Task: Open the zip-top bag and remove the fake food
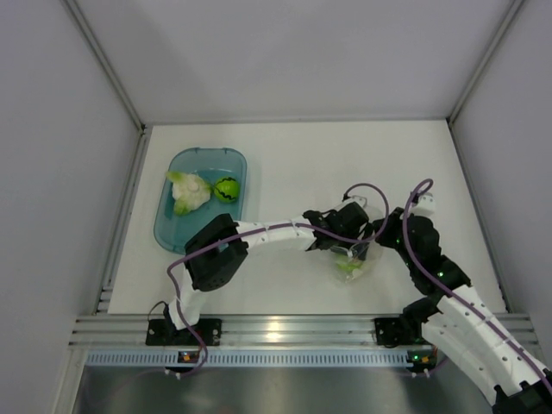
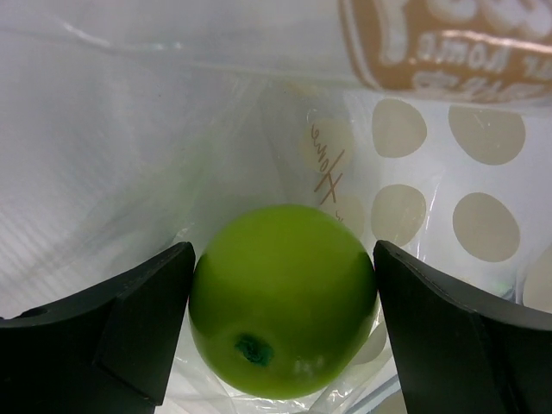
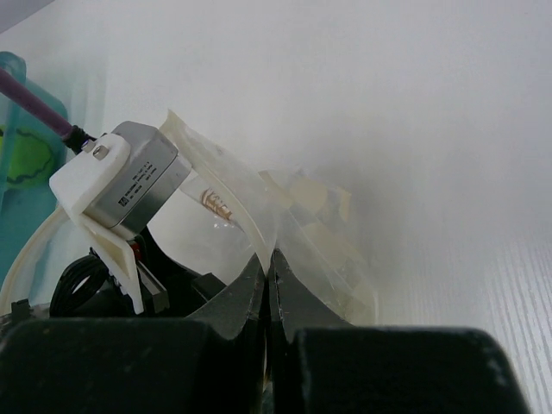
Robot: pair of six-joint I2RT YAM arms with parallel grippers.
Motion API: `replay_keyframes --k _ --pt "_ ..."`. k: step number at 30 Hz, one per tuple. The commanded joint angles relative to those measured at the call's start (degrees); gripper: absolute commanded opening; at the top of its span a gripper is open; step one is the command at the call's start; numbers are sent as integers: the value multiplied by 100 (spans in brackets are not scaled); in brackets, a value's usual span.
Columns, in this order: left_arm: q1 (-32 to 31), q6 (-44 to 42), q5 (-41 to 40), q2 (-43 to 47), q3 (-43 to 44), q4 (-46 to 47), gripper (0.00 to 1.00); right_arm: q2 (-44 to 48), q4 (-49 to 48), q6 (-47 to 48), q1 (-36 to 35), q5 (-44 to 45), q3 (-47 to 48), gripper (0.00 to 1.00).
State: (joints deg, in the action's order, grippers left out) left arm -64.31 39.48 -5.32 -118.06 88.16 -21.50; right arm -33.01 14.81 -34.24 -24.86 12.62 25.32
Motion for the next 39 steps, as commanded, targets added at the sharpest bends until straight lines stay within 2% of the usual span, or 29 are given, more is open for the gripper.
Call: replay_keyframes --k 1,6,7,9,10,12,13,14,17,18,26,32,39 --pt "-266 -345 321 -165 0 14 90 50 -549 -100 -36 -427 280 0" --pt "-275 -362 304 -42 -53 14 82 -21 -611 -101 -36 -462 289 0" --pt "-275 -371 286 -24 -62 14 72 -38 -611 -109 -36 -471 289 0" --pt "-275 -380 208 28 -97 14 60 -47 -611 -92 -27 -471 289 0" --pt "-275 -380 207 37 -106 14 51 -47 -611 -92 -36 -471 289 0" --pt "-275 -371 224 64 -123 23 46 -38 -602 -74 -27 -462 298 0" --pt "-275 -363 225 73 -132 14 40 -47 -584 -57 -36 -462 307 0" --pt "-275 -354 225 81 -141 23 19 -38 -576 -48 -28 -462 324 0" --pt "-275 -336 102 143 -159 14 2 -38 -593 40 -27 -515 412 0" --pt "-275 -336 67 195 -167 23 0 -64 -584 75 -27 -611 456 0" --pt "-275 -458 -153 380 -115 49 0 -434 -339 752 -28 -1384 1097 0" --pt "-371 -863 -364 801 -368 233 0 -618 -14 1103 -27 -929 1518 0" --pt "-529 -1294 -284 1250 -826 804 0 -1153 144 1700 -19 -928 2116 0"
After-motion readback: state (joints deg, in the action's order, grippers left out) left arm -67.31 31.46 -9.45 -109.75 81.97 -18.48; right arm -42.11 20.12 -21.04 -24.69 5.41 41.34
